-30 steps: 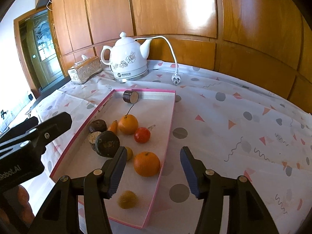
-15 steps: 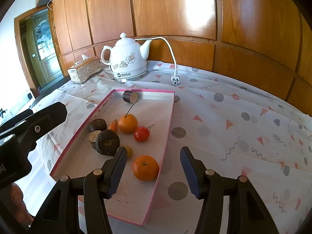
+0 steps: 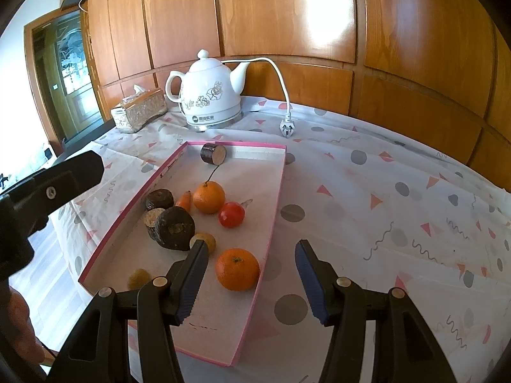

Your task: Organize fruits

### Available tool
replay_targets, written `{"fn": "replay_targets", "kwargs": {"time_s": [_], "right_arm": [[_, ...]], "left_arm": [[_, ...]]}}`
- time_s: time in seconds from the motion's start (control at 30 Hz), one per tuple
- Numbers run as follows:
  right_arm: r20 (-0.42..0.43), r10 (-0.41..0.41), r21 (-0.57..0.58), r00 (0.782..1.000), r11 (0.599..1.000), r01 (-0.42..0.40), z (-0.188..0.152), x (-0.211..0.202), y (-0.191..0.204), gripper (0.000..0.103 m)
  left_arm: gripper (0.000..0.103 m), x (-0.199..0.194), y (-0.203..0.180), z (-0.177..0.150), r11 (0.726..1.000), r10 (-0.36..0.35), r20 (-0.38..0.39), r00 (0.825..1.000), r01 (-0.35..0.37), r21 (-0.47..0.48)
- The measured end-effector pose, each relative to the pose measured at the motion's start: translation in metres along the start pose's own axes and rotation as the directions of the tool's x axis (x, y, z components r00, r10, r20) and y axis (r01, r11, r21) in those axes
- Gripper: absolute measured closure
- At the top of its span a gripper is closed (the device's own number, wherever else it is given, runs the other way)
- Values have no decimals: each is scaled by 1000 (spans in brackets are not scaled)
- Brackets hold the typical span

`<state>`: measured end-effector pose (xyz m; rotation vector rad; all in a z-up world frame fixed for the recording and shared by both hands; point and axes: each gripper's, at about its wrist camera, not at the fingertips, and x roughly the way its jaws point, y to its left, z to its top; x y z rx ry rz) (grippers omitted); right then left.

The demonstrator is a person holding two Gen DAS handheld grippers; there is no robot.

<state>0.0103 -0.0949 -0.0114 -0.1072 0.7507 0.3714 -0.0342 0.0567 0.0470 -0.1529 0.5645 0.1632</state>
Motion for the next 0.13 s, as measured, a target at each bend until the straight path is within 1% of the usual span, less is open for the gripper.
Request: {"fn": "replay_targets", "kwargs": {"time_s": [0.13], "right_arm": [[-4,-7,14,1000,1000,7,-2,1,-5,46]], "left_arm": [[2,2,-1,0,1000,-7,-11,1000,7,-3]]}}
